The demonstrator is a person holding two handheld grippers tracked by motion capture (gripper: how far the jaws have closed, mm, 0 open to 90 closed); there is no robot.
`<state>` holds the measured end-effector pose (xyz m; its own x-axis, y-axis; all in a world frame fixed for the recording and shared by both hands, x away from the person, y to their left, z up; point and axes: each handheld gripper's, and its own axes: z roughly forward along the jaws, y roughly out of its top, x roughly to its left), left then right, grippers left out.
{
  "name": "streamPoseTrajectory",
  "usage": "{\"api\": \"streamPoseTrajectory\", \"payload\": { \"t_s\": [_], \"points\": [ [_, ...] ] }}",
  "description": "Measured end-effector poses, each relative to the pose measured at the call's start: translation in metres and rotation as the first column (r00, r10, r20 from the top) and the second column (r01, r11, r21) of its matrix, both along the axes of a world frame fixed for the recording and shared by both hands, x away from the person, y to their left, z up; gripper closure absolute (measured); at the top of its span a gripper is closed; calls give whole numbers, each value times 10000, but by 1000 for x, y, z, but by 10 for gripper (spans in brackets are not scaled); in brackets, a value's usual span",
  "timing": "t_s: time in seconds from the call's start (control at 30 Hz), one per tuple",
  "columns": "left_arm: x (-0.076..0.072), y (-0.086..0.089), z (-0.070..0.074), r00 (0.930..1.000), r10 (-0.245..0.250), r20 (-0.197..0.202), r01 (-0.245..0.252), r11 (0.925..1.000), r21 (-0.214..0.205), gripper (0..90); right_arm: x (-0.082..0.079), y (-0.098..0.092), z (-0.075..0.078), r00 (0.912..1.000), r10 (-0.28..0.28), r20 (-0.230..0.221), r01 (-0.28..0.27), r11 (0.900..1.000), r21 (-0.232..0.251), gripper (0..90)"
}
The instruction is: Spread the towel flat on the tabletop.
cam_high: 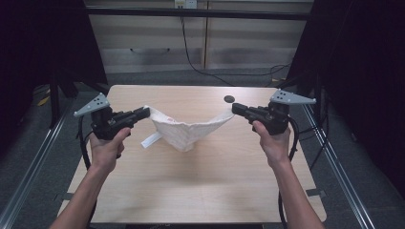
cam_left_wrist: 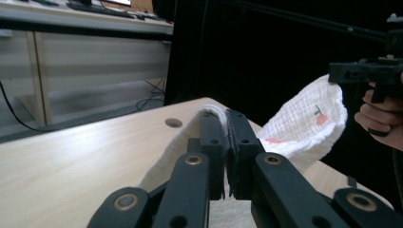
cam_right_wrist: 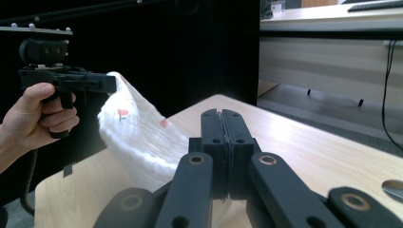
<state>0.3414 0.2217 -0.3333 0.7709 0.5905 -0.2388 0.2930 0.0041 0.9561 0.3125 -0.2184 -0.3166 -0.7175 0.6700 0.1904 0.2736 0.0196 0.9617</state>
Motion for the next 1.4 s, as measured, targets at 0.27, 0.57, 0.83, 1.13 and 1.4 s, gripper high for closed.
{"api": "streamPoseTrajectory", "payload": {
  "t_s": [0.27, 0.57, 0.83, 1.13, 1.4],
  "points": [
    [13, 1, 27, 9992, 324, 238, -329, 9993, 204, 869, 3, -11, 18, 9984, -523, 217, 522, 9986, 70, 892],
    [25, -10, 29, 9991, 399, 152, -403, 9988, 285, 869, 13, -20, 27, 9954, -939, 194, 935, 9954, 184, 892],
    [51, -16, 24, 9969, 721, -301, -709, 9967, 397, 870, 38, -23, 22, 9904, -1358, -271, 1365, 9903, 258, 892],
    [82, -30, 38, 9953, 935, -241, -924, 9947, 451, 870, 73, -28, 30, 9765, -2063, -622, 2042, 9782, -391, 893],
    [74, -34, 25, 9972, 750, -59, -743, 9939, 811, 871, 70, -25, 24, 9792, -1932, -622, 1870, 9779, -935, 892]
  ]
}}
